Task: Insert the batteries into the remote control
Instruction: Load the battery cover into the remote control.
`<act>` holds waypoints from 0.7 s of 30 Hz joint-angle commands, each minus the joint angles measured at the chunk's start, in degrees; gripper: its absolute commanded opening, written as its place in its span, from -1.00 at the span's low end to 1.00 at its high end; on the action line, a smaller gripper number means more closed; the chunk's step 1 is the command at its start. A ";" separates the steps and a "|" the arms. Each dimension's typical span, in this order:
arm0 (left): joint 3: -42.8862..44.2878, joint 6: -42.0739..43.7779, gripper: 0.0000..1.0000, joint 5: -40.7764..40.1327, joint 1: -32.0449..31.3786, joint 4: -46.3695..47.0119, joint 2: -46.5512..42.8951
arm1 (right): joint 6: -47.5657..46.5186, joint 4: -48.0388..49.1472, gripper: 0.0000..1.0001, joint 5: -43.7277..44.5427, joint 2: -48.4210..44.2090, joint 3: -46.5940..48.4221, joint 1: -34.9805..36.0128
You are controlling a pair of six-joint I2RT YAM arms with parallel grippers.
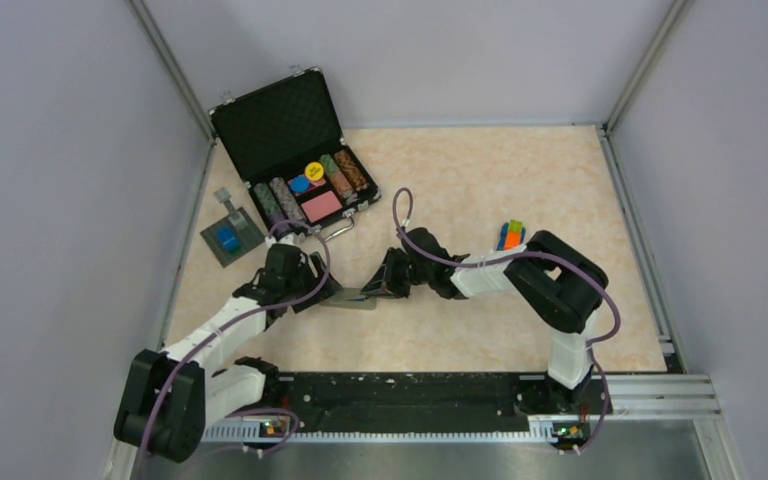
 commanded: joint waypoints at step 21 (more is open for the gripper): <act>-1.29 3.56 0.40 13.83 -0.30 2.01 0.01 | -3.83 -21.23 -0.91 8.93 1.71 6.85 5.46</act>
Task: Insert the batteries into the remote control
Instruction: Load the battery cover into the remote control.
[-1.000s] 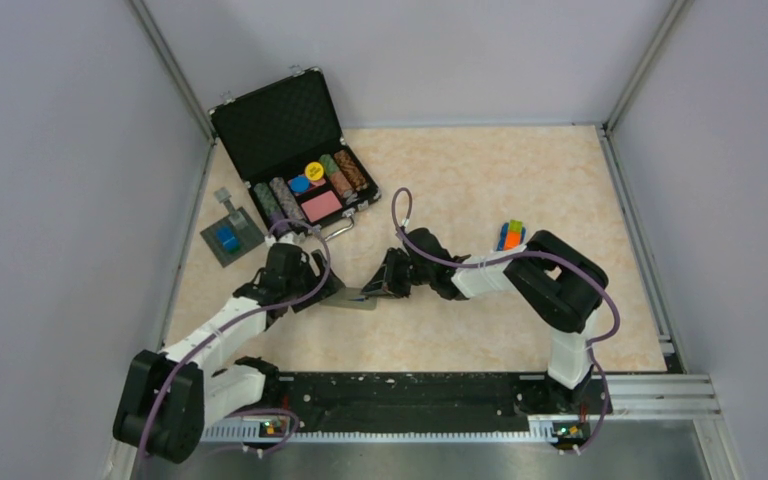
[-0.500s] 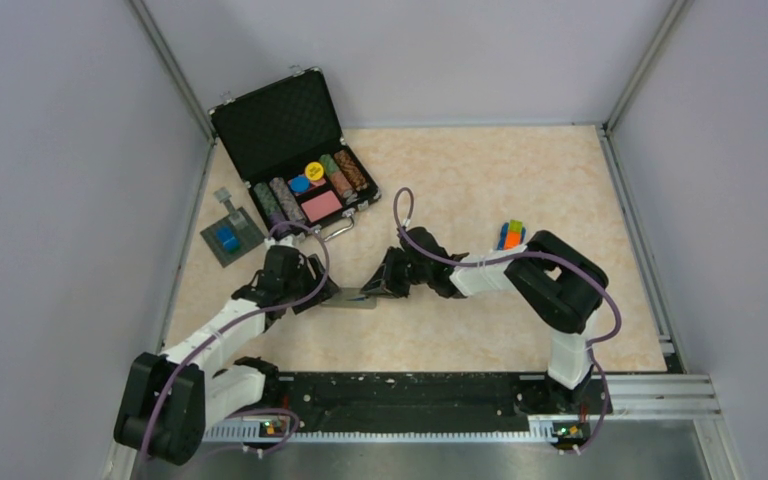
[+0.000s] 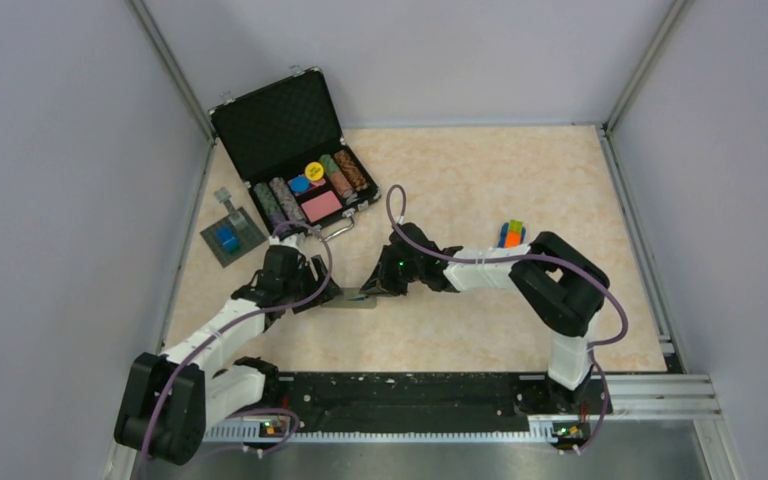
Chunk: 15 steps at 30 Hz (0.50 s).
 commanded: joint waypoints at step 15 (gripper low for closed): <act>-0.13 -0.50 0.41 9.52 -1.07 1.45 2.15 | -5.56 -14.32 -0.74 6.07 -0.25 3.61 4.75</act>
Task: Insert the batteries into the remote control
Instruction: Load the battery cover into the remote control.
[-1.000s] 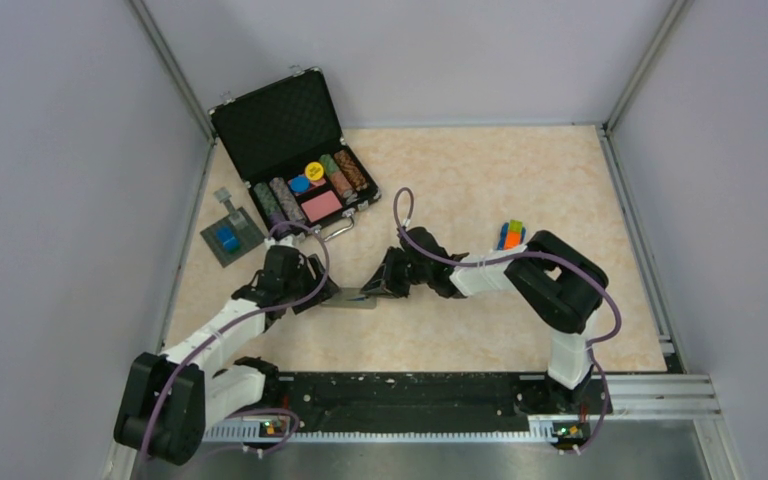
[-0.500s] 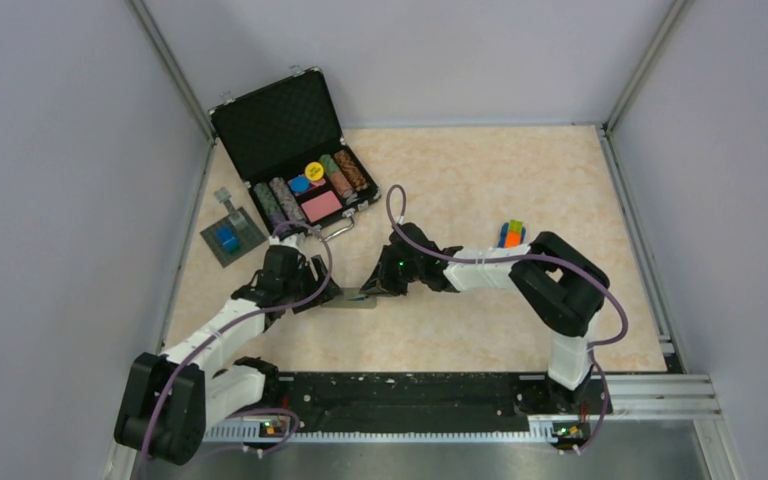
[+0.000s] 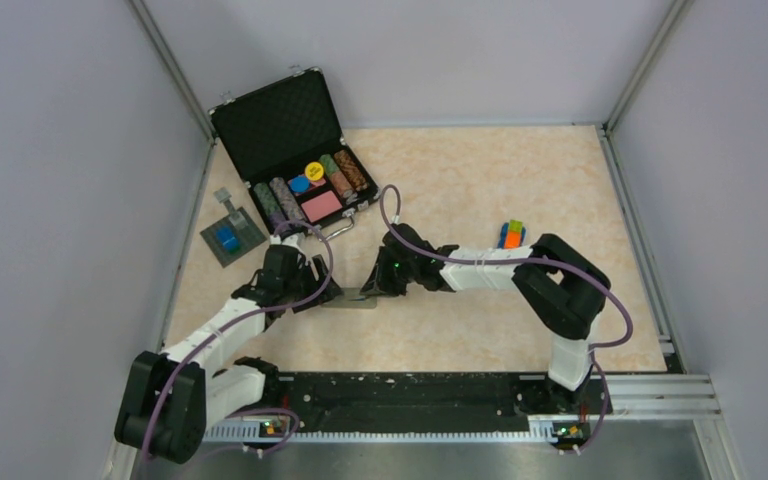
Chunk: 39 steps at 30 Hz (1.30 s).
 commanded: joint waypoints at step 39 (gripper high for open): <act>-0.20 -1.27 0.44 7.98 -1.22 0.78 2.07 | -7.84 -20.54 -0.24 8.85 -1.70 11.00 3.00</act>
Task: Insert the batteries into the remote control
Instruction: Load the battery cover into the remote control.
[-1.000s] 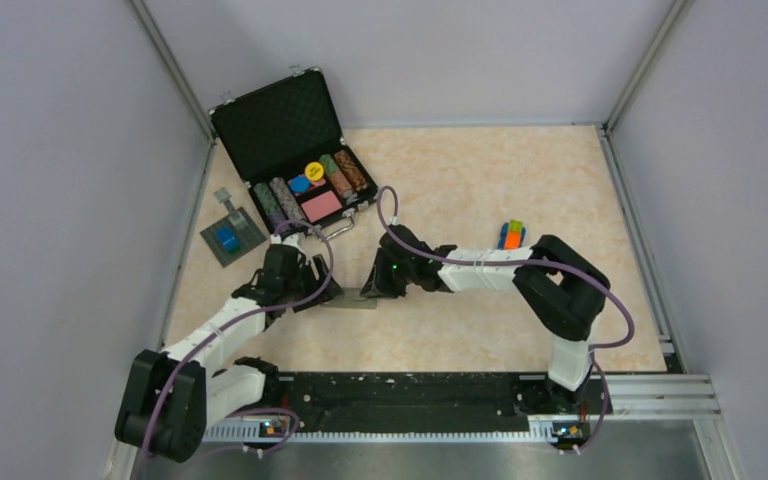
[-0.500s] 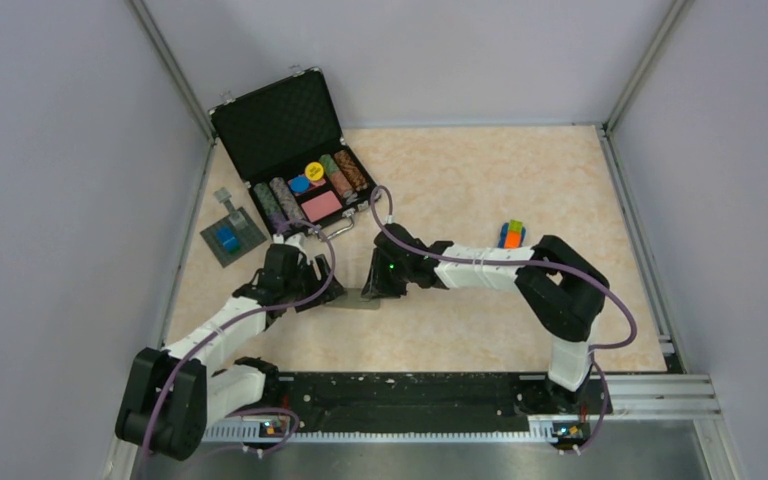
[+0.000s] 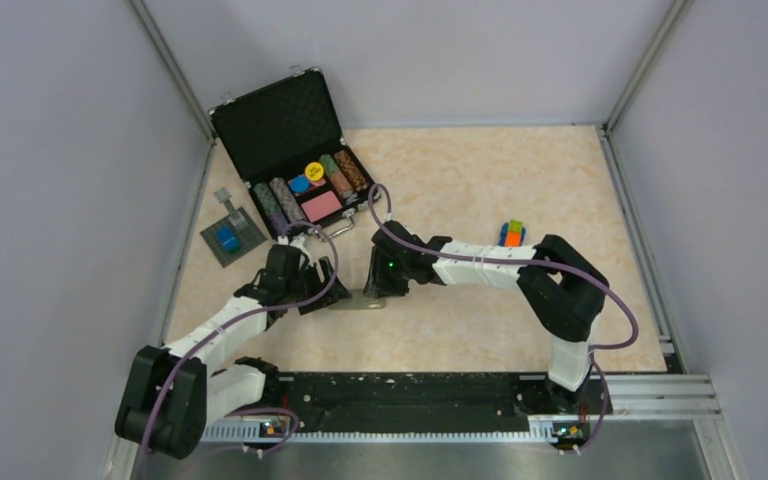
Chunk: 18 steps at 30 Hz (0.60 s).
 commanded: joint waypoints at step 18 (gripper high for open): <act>-0.04 -1.02 0.44 2.55 -0.63 -0.04 1.17 | -5.59 -7.27 -0.34 5.81 -4.95 4.88 1.04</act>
